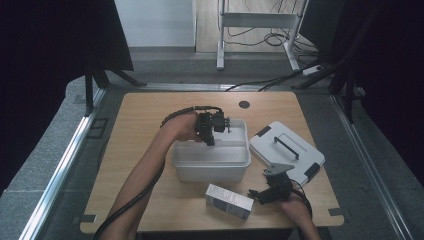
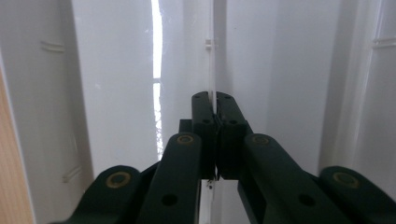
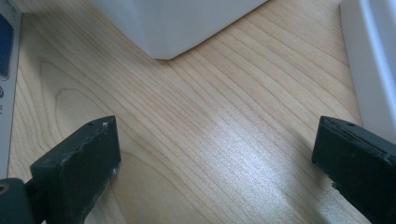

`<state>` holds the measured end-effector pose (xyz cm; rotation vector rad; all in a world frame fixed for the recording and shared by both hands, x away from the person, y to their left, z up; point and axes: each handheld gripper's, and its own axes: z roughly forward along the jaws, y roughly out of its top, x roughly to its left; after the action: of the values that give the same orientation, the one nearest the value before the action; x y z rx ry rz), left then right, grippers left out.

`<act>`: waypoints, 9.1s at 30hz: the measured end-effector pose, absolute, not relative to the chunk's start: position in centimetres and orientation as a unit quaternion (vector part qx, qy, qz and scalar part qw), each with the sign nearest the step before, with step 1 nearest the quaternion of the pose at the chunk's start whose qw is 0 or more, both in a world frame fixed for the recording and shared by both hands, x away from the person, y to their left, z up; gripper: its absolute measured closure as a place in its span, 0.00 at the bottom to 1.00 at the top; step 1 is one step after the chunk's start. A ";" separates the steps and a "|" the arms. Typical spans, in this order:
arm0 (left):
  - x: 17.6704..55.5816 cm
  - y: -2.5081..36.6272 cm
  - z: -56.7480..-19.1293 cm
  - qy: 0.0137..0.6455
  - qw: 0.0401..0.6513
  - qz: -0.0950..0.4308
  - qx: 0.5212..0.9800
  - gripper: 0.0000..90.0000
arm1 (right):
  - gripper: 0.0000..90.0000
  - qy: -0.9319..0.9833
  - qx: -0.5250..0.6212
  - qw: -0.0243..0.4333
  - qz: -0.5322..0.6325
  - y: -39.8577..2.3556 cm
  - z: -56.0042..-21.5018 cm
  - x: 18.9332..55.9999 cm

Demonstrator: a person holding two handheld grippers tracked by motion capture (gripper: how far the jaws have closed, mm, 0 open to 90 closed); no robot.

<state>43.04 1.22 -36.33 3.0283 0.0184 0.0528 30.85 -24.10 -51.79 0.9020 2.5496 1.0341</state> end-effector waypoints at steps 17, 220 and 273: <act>42.6 1.6 -33.1 0.001 0.097 0.032 0.995 0.99 | 0.01 0.874 0.308 0.124 0.355 -24.1 -51.8 30.9; 29.2 17.4 -52.1 0.319 0.337 0.104 0.880 0.00 | 0.41 0.990 0.121 -0.003 0.069 -10.9 -44.7 27.2; 29.2 17.4 -52.1 0.320 0.339 0.104 0.879 0.00 | 0.62 0.981 0.157 0.069 0.091 -9.0 -29.1 36.3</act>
<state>29.17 17.37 -52.06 2.2885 0.8340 0.2698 36.31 -8.96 -29.07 0.4725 2.9530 0.2727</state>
